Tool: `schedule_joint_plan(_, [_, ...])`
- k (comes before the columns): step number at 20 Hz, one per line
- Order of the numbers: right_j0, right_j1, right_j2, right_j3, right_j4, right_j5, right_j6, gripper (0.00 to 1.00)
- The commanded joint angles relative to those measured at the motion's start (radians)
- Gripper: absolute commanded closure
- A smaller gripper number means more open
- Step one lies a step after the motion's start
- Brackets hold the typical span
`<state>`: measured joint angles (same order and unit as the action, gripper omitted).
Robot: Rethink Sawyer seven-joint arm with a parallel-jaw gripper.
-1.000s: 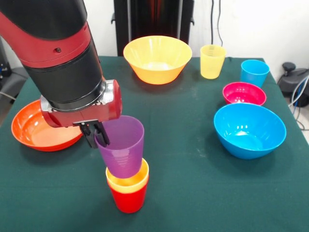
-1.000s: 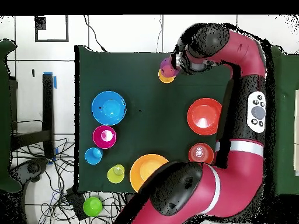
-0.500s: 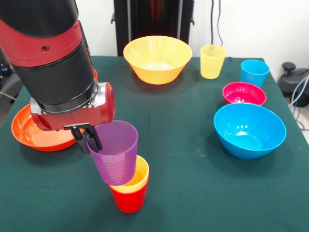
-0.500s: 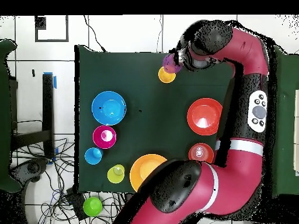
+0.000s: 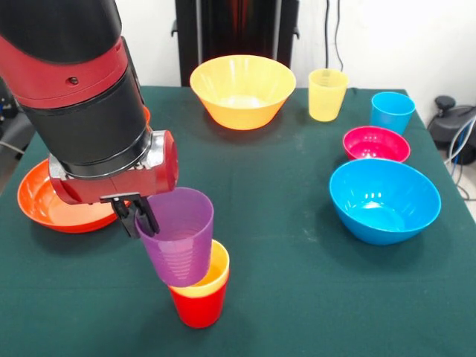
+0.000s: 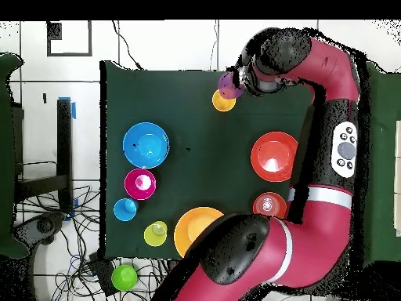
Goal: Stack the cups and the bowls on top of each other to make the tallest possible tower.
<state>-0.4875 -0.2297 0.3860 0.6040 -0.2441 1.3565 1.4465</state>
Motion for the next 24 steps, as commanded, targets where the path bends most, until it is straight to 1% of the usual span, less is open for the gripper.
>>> schedule_joint_plan(1, [0.031, -0.004, 0.063, 0.033, -0.005, 0.031, -0.153, 1.00])
schedule_joint_plan(3, [0.032, -0.008, 0.060, 0.050, -0.002, 0.018, -0.146, 1.00])
schedule_joint_plan(13, [0.041, -0.002, 0.061, 0.040, 0.003, 0.027, -0.126, 1.00])
schedule_joint_plan(14, [0.035, -0.016, 0.056, 0.066, 0.009, 0.017, -0.121, 1.00])
schedule_joint_plan(17, [0.033, -0.016, 0.055, 0.071, 0.013, 0.013, -0.119, 1.00])
schedule_joint_plan(24, [0.035, -0.007, 0.053, 0.051, 0.011, 0.026, -0.128, 1.00])
